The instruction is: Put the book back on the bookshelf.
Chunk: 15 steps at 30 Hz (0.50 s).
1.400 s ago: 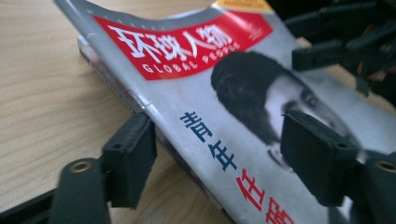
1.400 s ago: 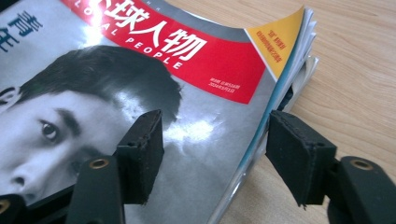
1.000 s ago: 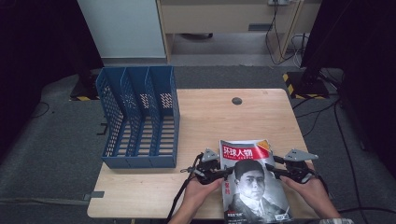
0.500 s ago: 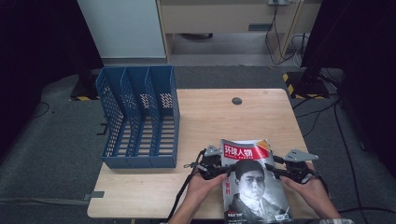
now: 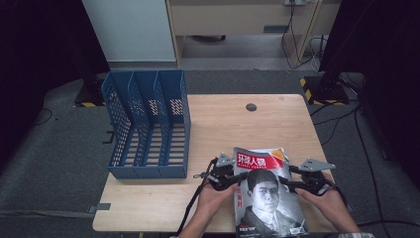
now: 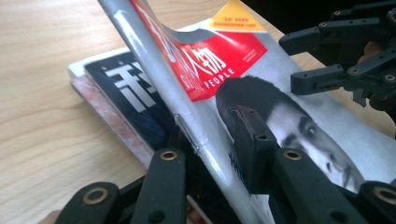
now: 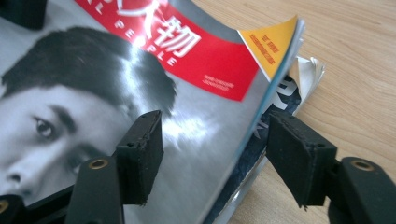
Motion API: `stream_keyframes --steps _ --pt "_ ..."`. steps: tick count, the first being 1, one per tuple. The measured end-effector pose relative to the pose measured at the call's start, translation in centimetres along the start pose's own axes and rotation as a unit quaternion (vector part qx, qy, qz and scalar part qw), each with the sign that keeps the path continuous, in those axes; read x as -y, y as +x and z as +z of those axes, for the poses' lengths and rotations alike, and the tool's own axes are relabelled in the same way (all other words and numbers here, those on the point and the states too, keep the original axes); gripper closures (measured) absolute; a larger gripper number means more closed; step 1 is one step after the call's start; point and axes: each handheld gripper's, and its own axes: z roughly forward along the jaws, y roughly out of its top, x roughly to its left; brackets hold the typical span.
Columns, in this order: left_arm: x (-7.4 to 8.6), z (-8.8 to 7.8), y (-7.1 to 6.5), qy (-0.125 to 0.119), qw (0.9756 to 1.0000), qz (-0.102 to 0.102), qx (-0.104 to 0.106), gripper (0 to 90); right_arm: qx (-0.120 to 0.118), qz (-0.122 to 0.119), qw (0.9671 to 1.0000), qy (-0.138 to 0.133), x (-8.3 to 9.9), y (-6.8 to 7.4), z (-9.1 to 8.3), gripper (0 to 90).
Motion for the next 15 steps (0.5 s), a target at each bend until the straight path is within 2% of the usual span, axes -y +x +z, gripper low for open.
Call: stream_keyframes --steps 1,3,5,11,13,15 --pt "-0.2 -0.5 0.3 -0.006 1.0000 0.007 -0.002 74.5 -0.001 0.004 1.0000 0.001 0.0 0.0 0.1 33.3" --pt "-0.3 -0.8 0.5 -0.009 0.9999 0.009 -0.002 74.9 -0.001 0.004 1.0000 0.001 0.0 0.0 0.1 33.1" --pt "-0.5 -1.4 0.9 -0.019 0.9998 0.003 -0.001 76.9 -0.003 0.007 1.0000 0.001 -0.1 0.1 0.1 32.2" --pt "-0.6 -1.6 0.9 -0.023 0.9997 0.007 0.001 78.0 -0.003 0.006 0.9999 -0.011 -0.3 0.1 0.0 34.1" --pt "-0.6 -1.7 0.7 -0.025 0.9996 0.009 0.002 78.2 -0.015 0.007 0.9996 -0.021 -0.8 0.6 0.2 33.1" --pt "-0.7 -1.8 0.7 -0.026 0.9996 0.012 0.005 78.5 -0.021 0.002 0.9997 -0.012 -0.8 0.9 0.6 30.9"
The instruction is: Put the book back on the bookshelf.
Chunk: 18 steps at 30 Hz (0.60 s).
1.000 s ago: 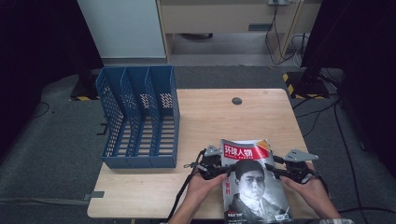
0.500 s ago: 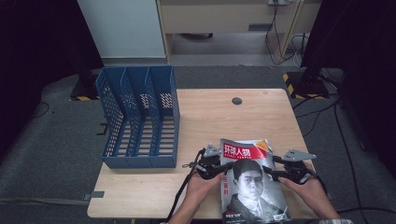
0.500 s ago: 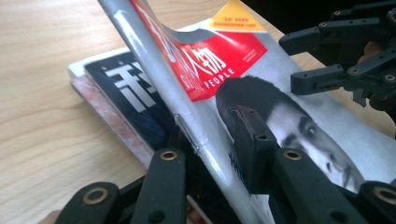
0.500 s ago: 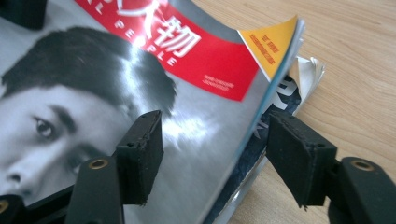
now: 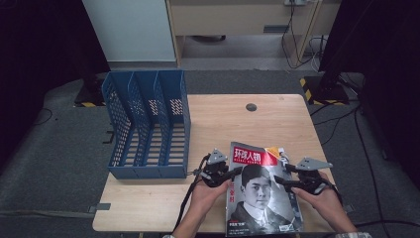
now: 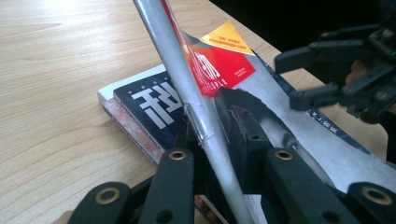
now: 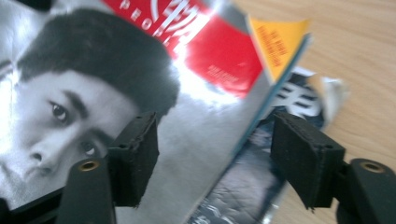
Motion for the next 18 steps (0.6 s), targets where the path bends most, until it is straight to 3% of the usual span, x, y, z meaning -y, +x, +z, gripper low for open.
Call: stream_keyframes --steps 4,9,11,14,18 --pt "-0.3 -0.3 -0.1 0.000 1.0000 0.010 0.000 79.0 -0.007 0.004 0.9999 0.010 -0.1 0.2 1.0 27.9" --pt "-0.5 -0.6 0.0 -0.002 0.9999 0.011 0.007 79.5 -0.022 0.018 0.9996 0.001 0.0 -0.1 1.3 26.1" --pt "-0.5 -0.6 -0.1 -0.001 0.9999 0.010 0.009 79.6 -0.026 0.016 0.9995 -0.001 0.0 0.0 1.3 29.0" --pt "-0.5 -0.5 0.0 -0.003 0.9999 0.005 0.014 79.4 -0.027 0.006 0.9996 -0.002 0.0 0.5 1.5 26.6" --pt "-0.6 -0.4 0.0 -0.005 0.9997 -0.005 0.022 77.6 -0.033 0.019 0.9993 -0.007 0.1 0.3 1.5 27.0"
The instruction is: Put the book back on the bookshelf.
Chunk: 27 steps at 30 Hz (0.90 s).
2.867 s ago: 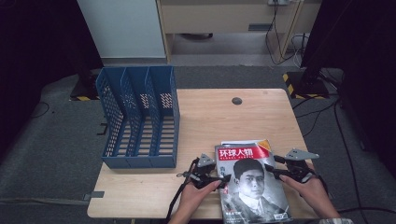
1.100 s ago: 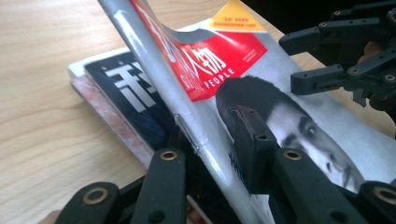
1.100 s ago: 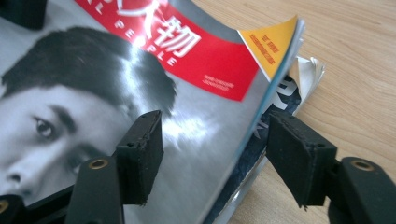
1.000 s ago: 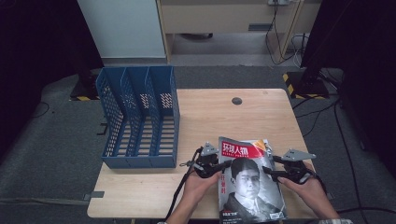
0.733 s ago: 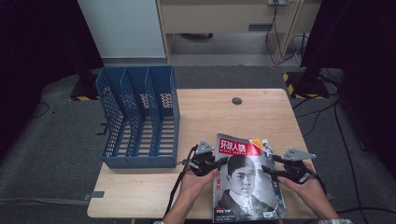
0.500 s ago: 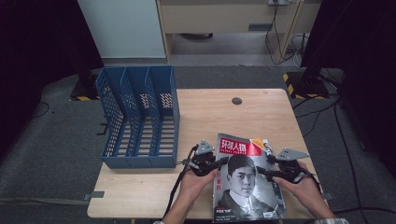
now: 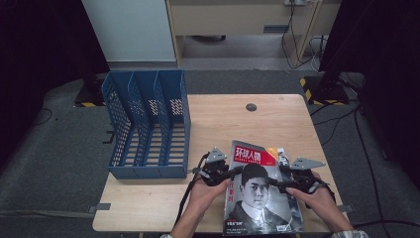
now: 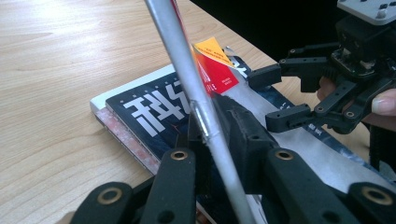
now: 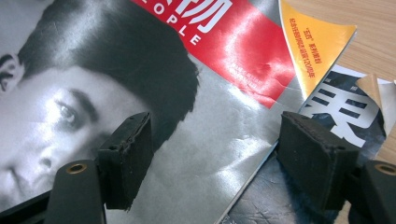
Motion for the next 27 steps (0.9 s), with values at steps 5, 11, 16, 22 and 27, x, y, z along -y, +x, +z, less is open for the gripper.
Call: stream_keyframes --steps 5,11,16,22,27 --pt "-0.2 0.3 -0.4 0.003 0.9999 -0.005 0.013 70.4 -0.006 0.002 1.0000 -0.002 0.1 0.1 0.1 27.3" --pt "-0.8 0.9 -1.0 0.026 0.9995 -0.006 0.015 59.4 -0.002 -0.008 1.0000 0.000 0.1 0.5 0.2 27.3" --pt "-1.4 1.1 -0.9 0.046 0.9988 -0.010 0.013 50.8 -0.002 -0.010 0.9999 -0.002 0.1 0.5 0.2 27.3" --pt "-1.3 1.6 -0.3 0.067 0.9975 -0.019 0.001 45.2 -0.002 -0.012 0.9999 -0.001 0.1 0.5 0.2 27.9" --pt "-1.0 2.3 0.4 0.095 0.9951 -0.027 -0.006 41.5 -0.018 -0.012 0.9998 -0.005 0.2 0.6 0.2 30.3"
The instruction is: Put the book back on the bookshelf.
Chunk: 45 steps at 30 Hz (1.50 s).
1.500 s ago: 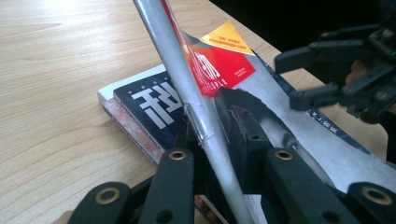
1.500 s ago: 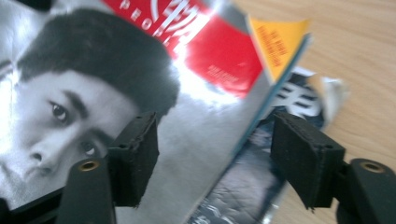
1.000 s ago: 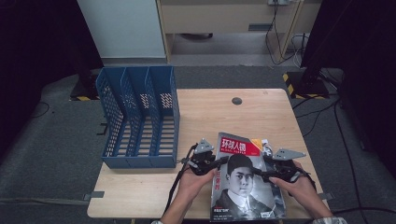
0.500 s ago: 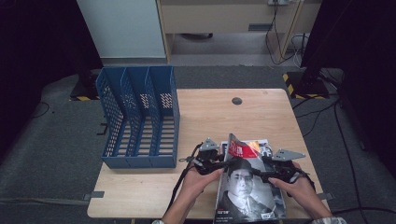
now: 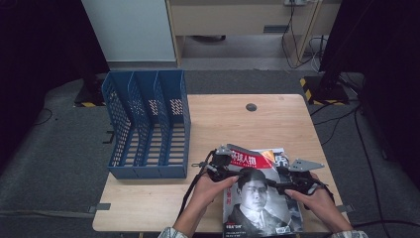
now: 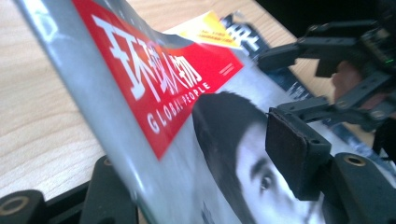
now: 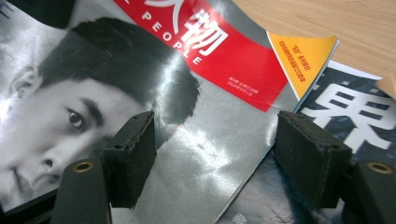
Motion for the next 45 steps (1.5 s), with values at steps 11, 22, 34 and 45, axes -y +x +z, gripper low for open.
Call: stream_keyframes --steps 11,22,34,45 --pt "0.3 0.6 0.3 0.001 0.9996 -0.003 -0.029 67.8 -0.009 -0.007 0.9999 0.000 0.0 0.3 0.1 31.1" --pt "0.1 -0.9 -0.3 -0.059 0.9980 0.015 -0.014 80.5 -0.030 0.005 0.9995 0.003 0.0 -0.1 -0.5 28.7" --pt "-0.5 -3.0 0.1 -0.098 0.9947 0.020 -0.023 82.5 0.011 0.037 0.9991 -0.018 0.1 -1.5 -1.6 27.8" --pt "-1.4 -5.5 -0.5 -0.143 0.9885 0.038 -0.029 84.0 0.076 0.068 0.9947 -0.016 0.5 -2.9 -2.5 32.5"
